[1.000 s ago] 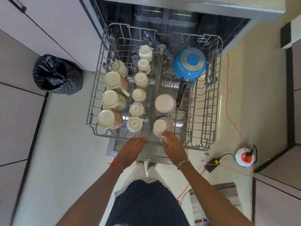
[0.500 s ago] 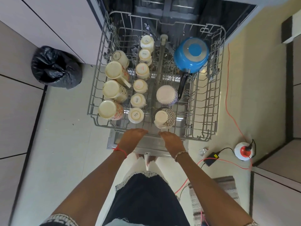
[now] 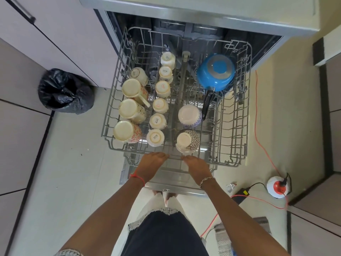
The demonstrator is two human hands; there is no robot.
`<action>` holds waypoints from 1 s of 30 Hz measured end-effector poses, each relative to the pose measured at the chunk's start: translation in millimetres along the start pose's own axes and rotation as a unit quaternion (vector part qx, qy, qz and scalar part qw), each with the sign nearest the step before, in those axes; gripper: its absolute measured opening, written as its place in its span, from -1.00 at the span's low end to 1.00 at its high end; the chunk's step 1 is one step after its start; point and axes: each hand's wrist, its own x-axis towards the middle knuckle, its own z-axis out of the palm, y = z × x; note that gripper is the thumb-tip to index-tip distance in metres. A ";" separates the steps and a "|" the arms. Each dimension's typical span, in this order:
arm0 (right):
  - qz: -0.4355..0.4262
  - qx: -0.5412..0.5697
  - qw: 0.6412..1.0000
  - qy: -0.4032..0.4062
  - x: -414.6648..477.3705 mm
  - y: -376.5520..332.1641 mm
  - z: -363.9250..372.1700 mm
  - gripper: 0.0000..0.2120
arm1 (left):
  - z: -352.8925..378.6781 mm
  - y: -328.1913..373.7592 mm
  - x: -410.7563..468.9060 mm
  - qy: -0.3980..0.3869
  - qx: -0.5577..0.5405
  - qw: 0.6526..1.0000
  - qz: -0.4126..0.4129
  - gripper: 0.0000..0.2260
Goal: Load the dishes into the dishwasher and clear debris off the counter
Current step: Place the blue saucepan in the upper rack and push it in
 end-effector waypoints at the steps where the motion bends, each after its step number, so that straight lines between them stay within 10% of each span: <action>1: 0.005 0.001 1.000 0.000 5.4 3.3 -4.6 -0.52 | -2.2 -1.8 6.4 0.003 0.000 1.000 -0.001 -0.53; 30: 0.060 -0.042 0.983 0.169 226.0 91.9 -164.9 -0.56 | -92.8 -101.5 268.5 0.088 0.143 0.986 0.007 -0.67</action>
